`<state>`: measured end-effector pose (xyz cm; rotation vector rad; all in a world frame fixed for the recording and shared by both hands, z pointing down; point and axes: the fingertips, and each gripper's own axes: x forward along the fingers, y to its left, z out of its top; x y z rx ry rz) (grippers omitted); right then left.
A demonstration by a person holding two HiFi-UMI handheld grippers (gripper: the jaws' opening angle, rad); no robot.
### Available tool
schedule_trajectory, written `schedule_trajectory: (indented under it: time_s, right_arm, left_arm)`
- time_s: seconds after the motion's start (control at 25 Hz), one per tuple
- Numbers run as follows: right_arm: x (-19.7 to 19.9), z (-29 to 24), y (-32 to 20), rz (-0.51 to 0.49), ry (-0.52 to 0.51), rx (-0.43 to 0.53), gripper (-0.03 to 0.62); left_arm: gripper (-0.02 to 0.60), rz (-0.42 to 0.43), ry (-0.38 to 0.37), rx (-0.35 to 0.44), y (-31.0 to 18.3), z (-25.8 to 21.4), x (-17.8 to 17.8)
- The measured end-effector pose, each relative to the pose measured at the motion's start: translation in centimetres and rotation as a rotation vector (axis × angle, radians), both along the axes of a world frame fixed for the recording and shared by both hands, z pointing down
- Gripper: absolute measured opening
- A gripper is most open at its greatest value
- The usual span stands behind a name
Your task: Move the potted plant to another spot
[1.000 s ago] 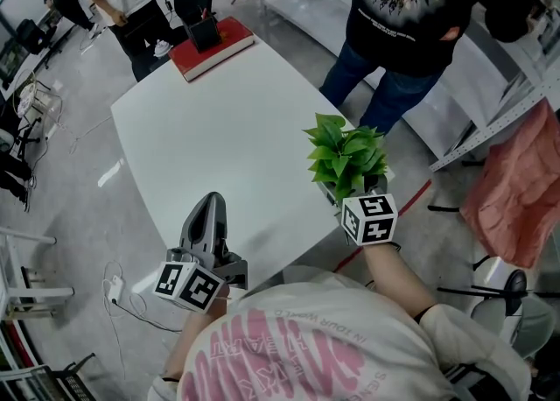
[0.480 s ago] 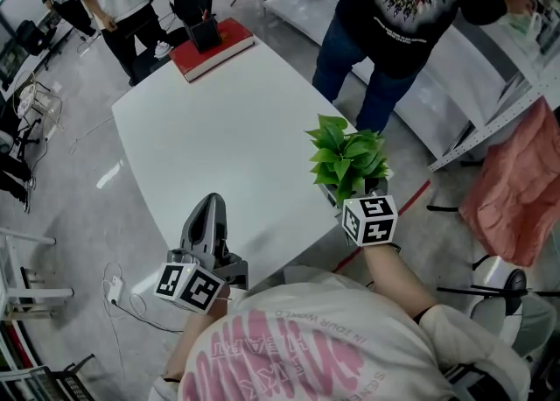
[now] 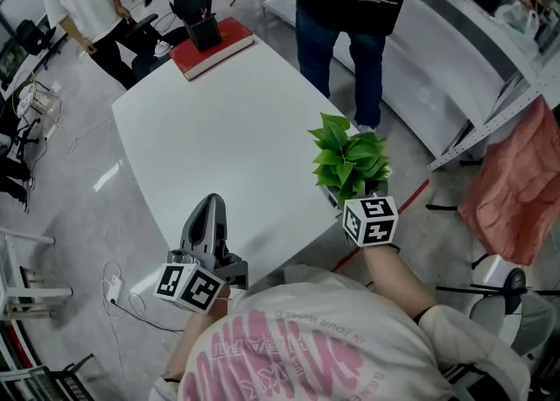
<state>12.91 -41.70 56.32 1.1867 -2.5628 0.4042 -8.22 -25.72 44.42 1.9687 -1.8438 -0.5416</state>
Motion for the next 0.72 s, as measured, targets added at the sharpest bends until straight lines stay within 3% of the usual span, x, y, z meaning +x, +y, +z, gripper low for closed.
schedule_trajectory:
  time_s: [0.72]
  right_arm:
    - [0.32,0.04,-0.22,-0.016,0.044,0.047,0.509]
  left_arm:
    - [0.025,-0.005,0.002,0.002,-0.2,-0.06,0.48]
